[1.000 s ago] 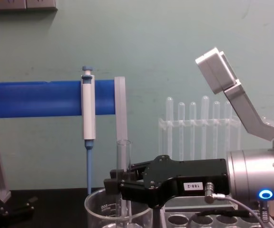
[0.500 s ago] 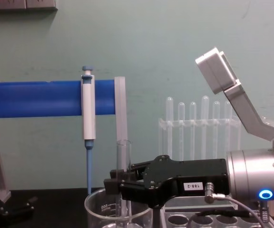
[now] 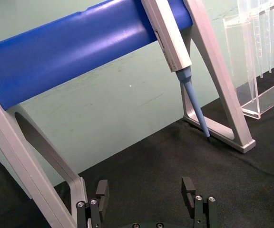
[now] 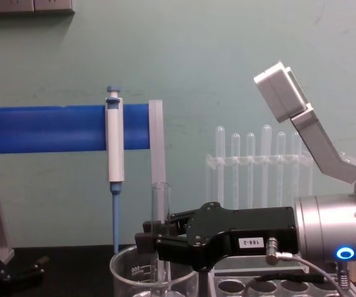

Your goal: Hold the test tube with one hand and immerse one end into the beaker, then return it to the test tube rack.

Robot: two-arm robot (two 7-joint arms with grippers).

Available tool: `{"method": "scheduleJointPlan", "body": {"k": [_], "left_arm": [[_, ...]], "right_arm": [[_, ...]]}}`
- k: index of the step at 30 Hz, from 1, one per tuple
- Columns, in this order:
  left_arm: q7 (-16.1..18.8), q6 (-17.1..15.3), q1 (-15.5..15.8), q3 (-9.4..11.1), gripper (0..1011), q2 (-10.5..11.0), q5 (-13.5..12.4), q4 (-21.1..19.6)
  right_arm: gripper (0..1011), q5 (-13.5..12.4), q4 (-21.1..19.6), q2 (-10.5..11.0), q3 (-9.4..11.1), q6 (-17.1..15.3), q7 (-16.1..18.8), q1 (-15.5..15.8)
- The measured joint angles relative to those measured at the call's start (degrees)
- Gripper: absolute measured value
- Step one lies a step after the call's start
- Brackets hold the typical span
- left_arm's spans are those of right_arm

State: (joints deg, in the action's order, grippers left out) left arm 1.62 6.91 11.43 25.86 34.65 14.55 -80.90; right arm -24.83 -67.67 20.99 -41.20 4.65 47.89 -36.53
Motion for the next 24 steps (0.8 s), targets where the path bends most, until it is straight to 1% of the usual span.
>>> {"method": "scheduleJointPlan", "body": {"k": [24], "left_arm": [[0.00, 0.00, 0.00, 0.00, 1000, 0.00, 0.00, 0.00]], "right_arm": [[226, 0.00, 0.00, 0.00, 0.00, 0.00, 0.00, 0.00]]}}
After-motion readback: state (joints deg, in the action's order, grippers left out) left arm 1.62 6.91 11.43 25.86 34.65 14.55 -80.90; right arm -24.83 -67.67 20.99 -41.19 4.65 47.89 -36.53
